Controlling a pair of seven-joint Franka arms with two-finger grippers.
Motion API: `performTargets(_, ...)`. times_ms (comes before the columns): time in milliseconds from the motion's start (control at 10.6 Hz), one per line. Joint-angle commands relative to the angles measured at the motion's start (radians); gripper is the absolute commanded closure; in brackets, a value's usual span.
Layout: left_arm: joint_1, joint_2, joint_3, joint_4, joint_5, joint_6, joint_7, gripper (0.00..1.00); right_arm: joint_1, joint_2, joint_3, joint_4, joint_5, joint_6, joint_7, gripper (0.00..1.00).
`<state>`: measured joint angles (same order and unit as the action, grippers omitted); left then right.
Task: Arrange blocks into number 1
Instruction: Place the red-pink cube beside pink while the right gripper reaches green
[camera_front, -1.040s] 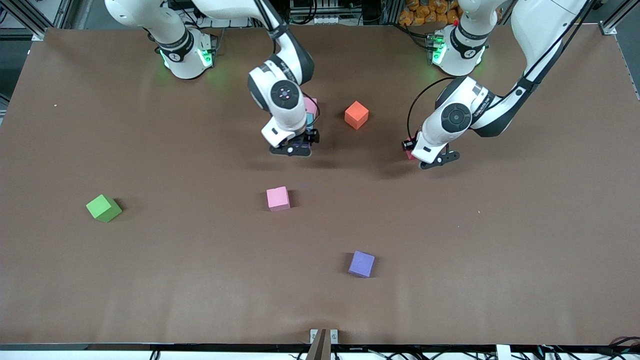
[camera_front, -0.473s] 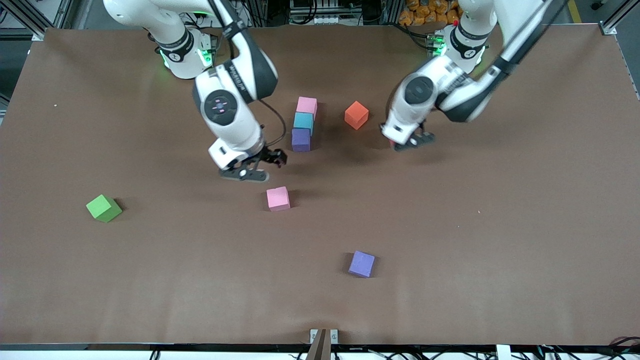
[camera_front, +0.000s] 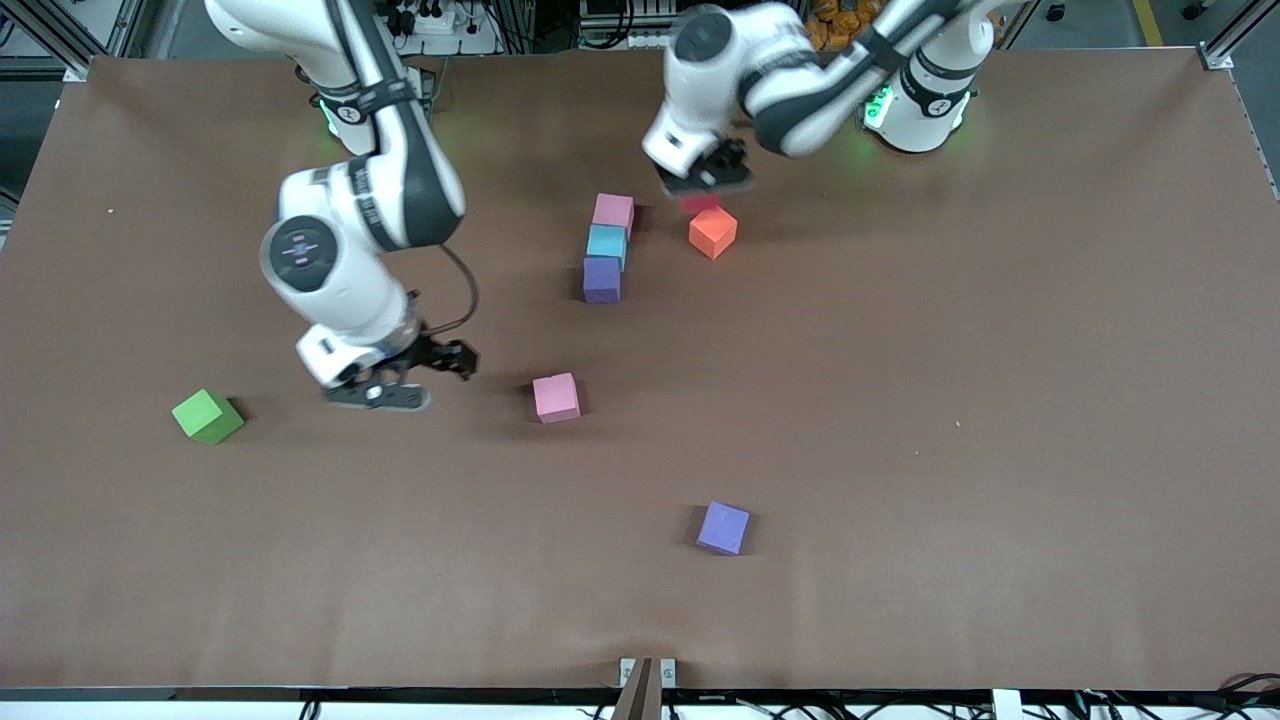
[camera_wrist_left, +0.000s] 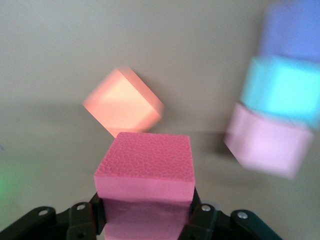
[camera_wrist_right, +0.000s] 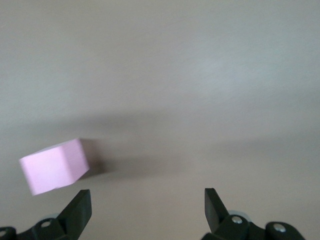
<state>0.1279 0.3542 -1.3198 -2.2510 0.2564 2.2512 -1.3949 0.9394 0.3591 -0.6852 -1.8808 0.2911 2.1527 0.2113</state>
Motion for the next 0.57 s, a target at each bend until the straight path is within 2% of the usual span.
performTargets(0, -0.120, 0.104, 0.030, 0.094, -0.034, -0.024, 0.002, 1.00, -0.088, 0.009, 0.003, 0.008, -0.015, -0.011, -0.128, 0.00)
performTargets(95, -0.187, 0.145, 0.078, 0.129, -0.034, -0.024, 0.004, 1.00, -0.126, 0.009, 0.001, 0.009, -0.018, -0.010, -0.156, 0.00)
performTargets(378, -0.465, 0.268, 0.348, 0.259, -0.035, -0.027, 0.031, 1.00, -0.212, 0.046, 0.003, 0.031, -0.018, -0.007, -0.303, 0.00)
performTargets(473, -0.478, 0.325, 0.378, 0.292, -0.045, -0.035, 0.066, 1.00, -0.243, 0.046, 0.004, 0.035, -0.018, -0.007, -0.358, 0.00)
